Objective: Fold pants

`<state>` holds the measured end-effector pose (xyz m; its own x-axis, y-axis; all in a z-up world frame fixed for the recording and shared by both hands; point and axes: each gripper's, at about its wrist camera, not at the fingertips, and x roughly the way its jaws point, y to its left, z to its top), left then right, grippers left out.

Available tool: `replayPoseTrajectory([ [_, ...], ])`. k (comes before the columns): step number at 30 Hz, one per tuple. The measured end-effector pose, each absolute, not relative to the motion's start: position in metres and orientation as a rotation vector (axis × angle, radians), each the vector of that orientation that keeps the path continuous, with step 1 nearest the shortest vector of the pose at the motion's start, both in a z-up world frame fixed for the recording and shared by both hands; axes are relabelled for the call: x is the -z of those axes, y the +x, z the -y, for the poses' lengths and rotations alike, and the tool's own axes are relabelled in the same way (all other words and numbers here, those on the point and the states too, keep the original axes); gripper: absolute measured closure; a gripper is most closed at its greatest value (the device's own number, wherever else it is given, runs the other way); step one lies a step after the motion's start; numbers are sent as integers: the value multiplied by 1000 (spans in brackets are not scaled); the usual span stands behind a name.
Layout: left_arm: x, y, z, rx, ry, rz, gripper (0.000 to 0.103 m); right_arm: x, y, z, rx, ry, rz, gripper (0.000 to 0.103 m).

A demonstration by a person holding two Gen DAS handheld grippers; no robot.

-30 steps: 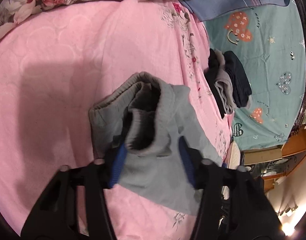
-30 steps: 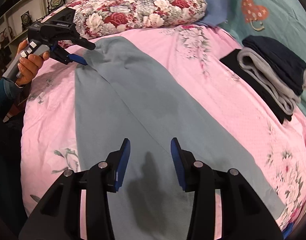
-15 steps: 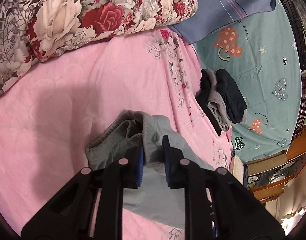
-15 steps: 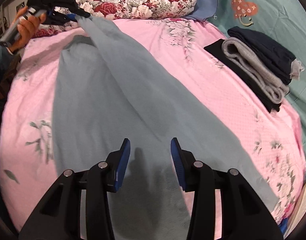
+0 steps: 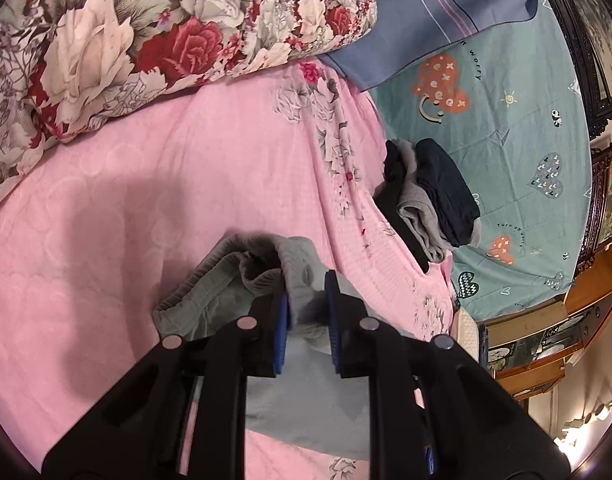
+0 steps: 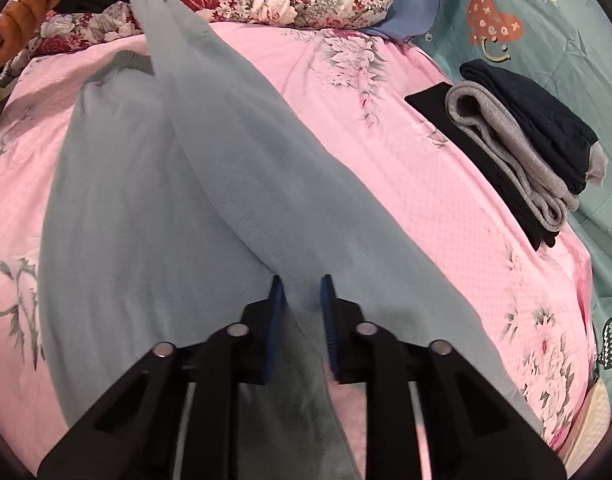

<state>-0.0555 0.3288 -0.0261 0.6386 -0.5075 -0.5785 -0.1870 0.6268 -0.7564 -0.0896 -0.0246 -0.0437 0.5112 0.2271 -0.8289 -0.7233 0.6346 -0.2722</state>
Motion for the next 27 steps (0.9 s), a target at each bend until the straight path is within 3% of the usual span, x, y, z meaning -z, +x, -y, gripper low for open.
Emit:
replayPoseTrajectory([
  [5, 32, -53, -334, 210, -924, -888, 86, 27, -90, 30, -642, -610, -842, 93],
  [7, 32, -52, -337, 220, -931, -883, 86, 16, -92, 32, -643, -602, -831, 99],
  [16, 24, -70, -348, 241, -854, -882, 86, -23, -117, 29, -692, -577, -814, 99],
  [27, 70, -92, -363, 213, -804, -1024, 86, 14, -184, 0, -834, -601, -951, 99],
])
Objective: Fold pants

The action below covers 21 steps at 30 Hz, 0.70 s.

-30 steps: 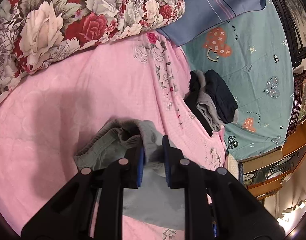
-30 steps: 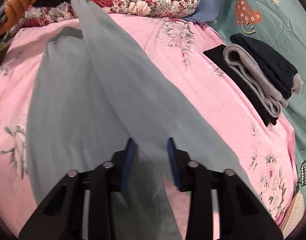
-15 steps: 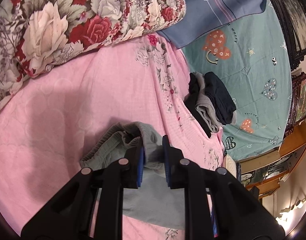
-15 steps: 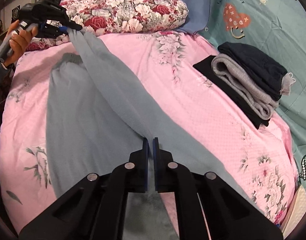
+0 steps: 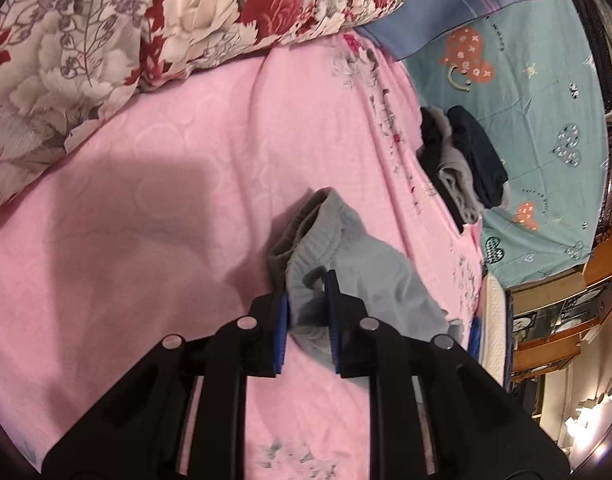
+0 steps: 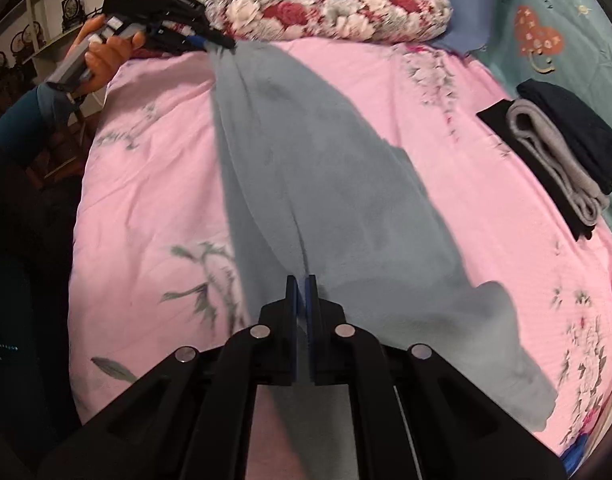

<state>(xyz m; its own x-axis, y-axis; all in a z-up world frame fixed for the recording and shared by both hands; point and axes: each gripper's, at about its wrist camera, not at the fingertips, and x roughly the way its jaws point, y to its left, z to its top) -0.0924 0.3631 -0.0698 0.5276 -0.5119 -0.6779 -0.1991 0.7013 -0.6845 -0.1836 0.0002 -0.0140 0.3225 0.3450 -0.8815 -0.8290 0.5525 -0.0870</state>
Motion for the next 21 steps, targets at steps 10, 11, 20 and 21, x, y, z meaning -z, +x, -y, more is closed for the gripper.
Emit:
replayPoseTrajectory([
  [10, 56, -108, -386, 90, -701, -1027, 72, 32, -186, -2, -855, -488, -1116, 50],
  [11, 50, -110, -387, 98, -706, -1009, 72, 29, -188, 0, -878, -469, -1119, 50],
  [20, 62, -86, -319, 213, -527, -1097, 55, -31, -133, 122, -525, -204, -1021, 50],
  [21, 67, -85, -318, 202, -509, -1106, 59, -35, -126, 145, -456, -169, -1007, 50],
])
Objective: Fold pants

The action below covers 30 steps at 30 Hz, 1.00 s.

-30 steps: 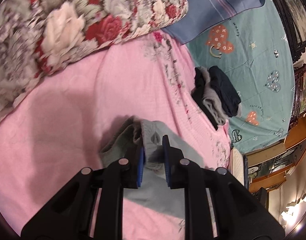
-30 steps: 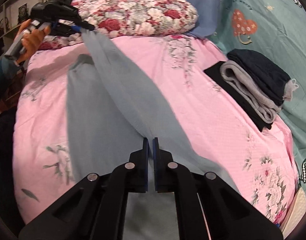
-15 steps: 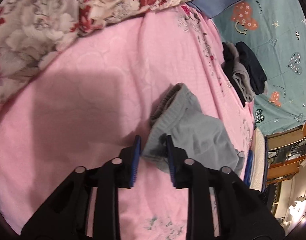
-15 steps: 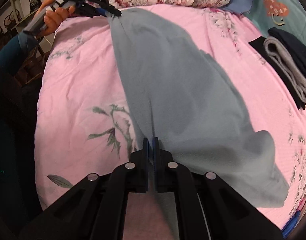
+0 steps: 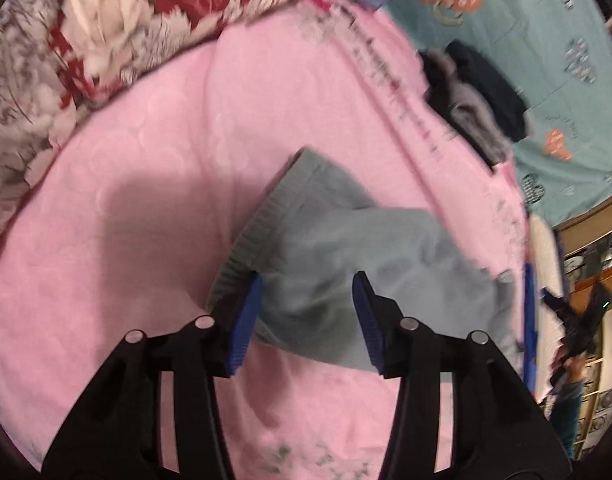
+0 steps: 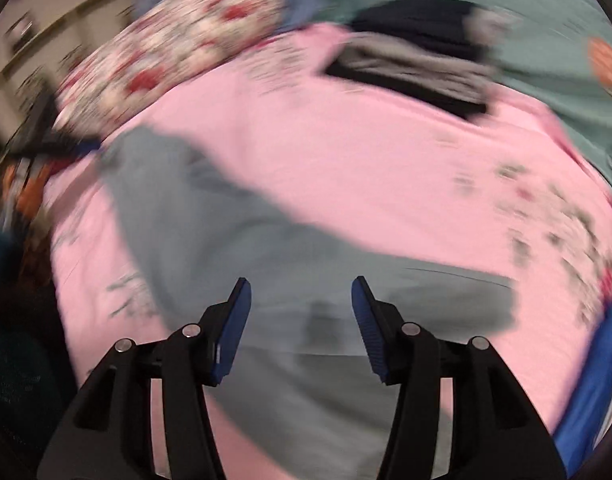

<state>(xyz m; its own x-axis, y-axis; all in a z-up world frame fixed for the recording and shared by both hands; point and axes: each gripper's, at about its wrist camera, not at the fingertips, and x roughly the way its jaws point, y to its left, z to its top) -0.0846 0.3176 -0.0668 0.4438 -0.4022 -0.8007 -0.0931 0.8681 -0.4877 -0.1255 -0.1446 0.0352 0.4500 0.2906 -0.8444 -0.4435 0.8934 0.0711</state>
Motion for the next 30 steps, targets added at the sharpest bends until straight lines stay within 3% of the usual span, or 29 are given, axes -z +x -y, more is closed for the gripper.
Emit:
replayPoseTrajectory([
  [5, 51, -91, -323, 176, -521, -1095, 59, -24, -94, 244, -202, 22, -1038, 50],
  [8, 34, -95, -320, 141, -479, -1068, 52, -10, -80, 277, -170, 123, -1062, 50],
  [11, 24, -96, -310, 140, -464, -1059, 48, 1, -64, 281, -182, 44, -1072, 50],
  [21, 29, -75, -265, 124, -421, -1136, 48, 41, -31, 276, -414, -66, -1132, 51],
  [23, 31, -71, -259, 123, -419, -1146, 47, 40, -36, 268, -454, -126, -1110, 77],
  [24, 32, -69, -256, 122, -416, -1151, 46, 38, -36, 269, -475, -98, -1115, 97],
  [30, 37, -63, -245, 120, -399, -1176, 46, 9, -55, 277, -516, -86, -1020, 98],
])
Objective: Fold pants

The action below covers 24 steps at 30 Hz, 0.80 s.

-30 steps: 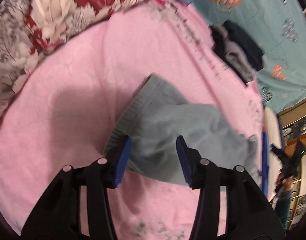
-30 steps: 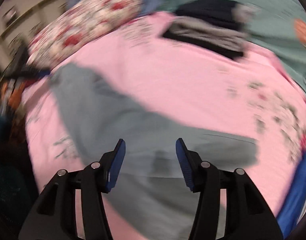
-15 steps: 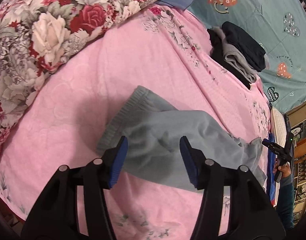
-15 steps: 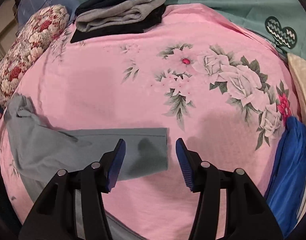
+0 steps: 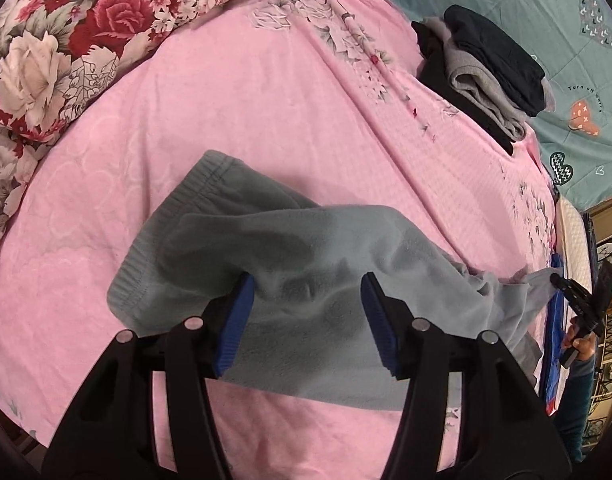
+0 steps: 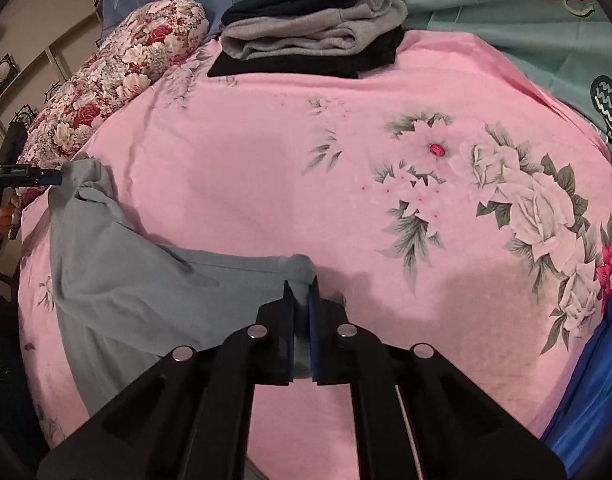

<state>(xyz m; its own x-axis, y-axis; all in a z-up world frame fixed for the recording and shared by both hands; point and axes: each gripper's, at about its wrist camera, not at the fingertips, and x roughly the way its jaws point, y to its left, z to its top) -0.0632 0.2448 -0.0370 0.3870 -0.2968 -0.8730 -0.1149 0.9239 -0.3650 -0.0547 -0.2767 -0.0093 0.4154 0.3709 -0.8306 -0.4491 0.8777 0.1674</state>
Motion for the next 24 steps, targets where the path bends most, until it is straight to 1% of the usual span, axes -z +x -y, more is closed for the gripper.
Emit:
replayPoseTrajectory([
  [3, 36, -63, -243, 125, -391, -1176, 46, -12, -71, 286, -509, -72, -969, 98],
  [7, 39, -59, -243, 128, -397, -1182, 45, -30, -92, 299, -473, -53, -956, 98],
  [11, 42, -57, -240, 146, -388, -1187, 44, -41, -113, 319, -425, 46, -985, 98],
  [13, 46, -55, -238, 140, -383, -1194, 43, -37, -125, 324, -403, 67, -1010, 97],
  [14, 47, -54, -238, 139, -389, -1198, 43, -31, -127, 327, -370, 66, -1032, 93],
  [15, 48, -53, -238, 139, -395, -1199, 43, -24, -129, 332, -334, 82, -1053, 71],
  [16, 49, -53, -237, 139, -396, -1199, 43, -16, -128, 340, -273, 117, -1070, 57],
  [20, 46, -57, -233, 155, -374, -1193, 41, -1, -132, 364, -246, 223, -1058, 56],
  [24, 49, -53, -232, 141, -385, -1206, 41, 15, -139, 365, -294, 212, -1092, 52],
])
